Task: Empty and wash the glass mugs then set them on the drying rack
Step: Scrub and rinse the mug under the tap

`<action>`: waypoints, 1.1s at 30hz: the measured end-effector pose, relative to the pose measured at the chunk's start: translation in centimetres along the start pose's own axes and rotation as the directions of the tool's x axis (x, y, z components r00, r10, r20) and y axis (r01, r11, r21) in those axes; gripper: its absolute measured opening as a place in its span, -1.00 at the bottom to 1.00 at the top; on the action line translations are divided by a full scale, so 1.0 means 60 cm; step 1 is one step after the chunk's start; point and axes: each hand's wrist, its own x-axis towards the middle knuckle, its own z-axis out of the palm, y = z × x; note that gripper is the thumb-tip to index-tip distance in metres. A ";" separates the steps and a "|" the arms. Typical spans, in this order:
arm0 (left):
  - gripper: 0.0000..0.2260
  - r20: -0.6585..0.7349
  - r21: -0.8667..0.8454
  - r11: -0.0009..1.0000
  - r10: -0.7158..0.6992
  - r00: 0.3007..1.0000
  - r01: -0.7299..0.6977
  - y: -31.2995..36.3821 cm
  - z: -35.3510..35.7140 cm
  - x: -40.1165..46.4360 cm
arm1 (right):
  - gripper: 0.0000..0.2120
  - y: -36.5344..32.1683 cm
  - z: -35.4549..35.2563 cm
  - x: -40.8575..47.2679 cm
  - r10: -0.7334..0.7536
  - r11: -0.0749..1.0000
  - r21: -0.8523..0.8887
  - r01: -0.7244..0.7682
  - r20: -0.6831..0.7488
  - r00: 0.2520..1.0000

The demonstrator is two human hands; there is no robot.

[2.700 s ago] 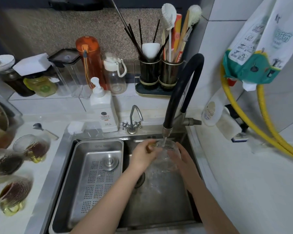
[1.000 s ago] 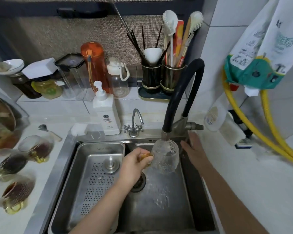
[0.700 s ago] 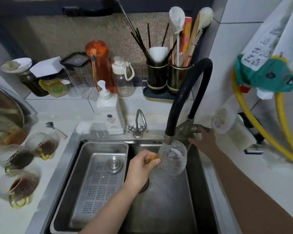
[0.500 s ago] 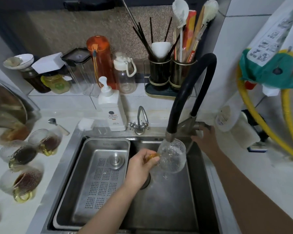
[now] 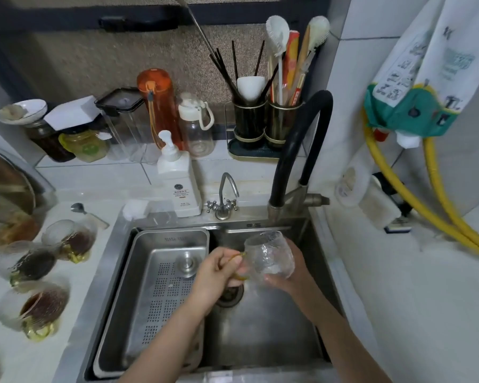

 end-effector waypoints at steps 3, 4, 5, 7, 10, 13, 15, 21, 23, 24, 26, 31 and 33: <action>-0.96 0.067 0.110 0.993 -0.049 0.997 0.042 -0.007 0.001 -0.013 | -0.33 -0.006 0.020 -0.036 0.024 0.998 0.063 -0.011 -0.204 0.979; -0.95 0.072 0.165 0.986 -0.028 0.997 0.016 -0.011 -0.001 -0.017 | -0.33 -0.011 0.030 -0.051 -0.004 0.998 0.062 0.018 -0.226 0.974; -0.92 0.063 0.212 0.977 0.006 0.998 -0.020 -0.014 -0.004 -0.020 | -0.30 -0.012 0.043 -0.057 -0.020 0.998 0.055 0.033 -0.231 0.973; -0.87 0.039 0.255 0.965 0.059 0.998 -0.067 -0.012 -0.012 -0.028 | -0.22 -0.018 0.063 -0.061 -0.026 0.999 -0.024 0.021 -0.233 0.972; -0.84 0.057 0.249 0.964 0.087 0.995 -0.098 -0.003 -0.023 -0.041 | -0.11 -0.025 0.070 -0.050 -0.014 0.988 -0.149 -0.033 -0.304 0.953; -0.80 0.108 0.316 0.936 0.127 0.986 -0.155 0.003 -0.031 -0.056 | -0.04 -0.029 0.073 -0.061 -0.022 0.961 -0.264 -0.080 -0.362 0.932; -0.77 0.144 0.324 0.927 0.148 0.978 -0.188 -0.001 -0.030 -0.065 | -0.07 -0.029 0.083 -0.072 -0.038 0.928 -0.359 -0.102 -0.361 0.932; -0.63 0.187 0.225 0.969 0.063 0.980 -0.105 -0.010 -0.024 -0.103 | -0.07 -0.044 0.122 -0.087 -0.127 0.771 -0.627 -0.107 -0.317 0.940; -0.63 0.182 0.158 0.987 -0.016 0.983 -0.013 -0.011 -0.026 -0.111 | -0.10 -0.048 0.132 -0.093 -0.138 0.762 -0.636 -0.118 -0.337 0.931; -0.64 0.188 0.115 0.993 -0.047 0.981 0.025 -0.013 -0.028 -0.114 | -0.11 -0.050 0.137 -0.096 -0.148 0.759 -0.640 -0.121 -0.350 0.925; -0.49 0.186 0.094 0.993 -0.091 0.978 0.074 -0.017 -0.033 -0.116 | -0.13 -0.051 0.146 -0.103 -0.146 0.764 -0.632 -0.132 -0.369 0.918; -0.27 0.180 0.151 0.983 -0.132 0.975 0.105 -0.017 -0.044 -0.123 | -0.09 -0.054 0.144 -0.129 -0.118 0.877 -0.478 -0.049 -0.313 0.942; -0.34 0.186 0.152 0.982 -0.137 0.973 0.109 -0.009 -0.045 -0.127 | -0.11 -0.062 0.141 -0.142 -0.073 0.924 -0.380 -0.034 -0.263 0.962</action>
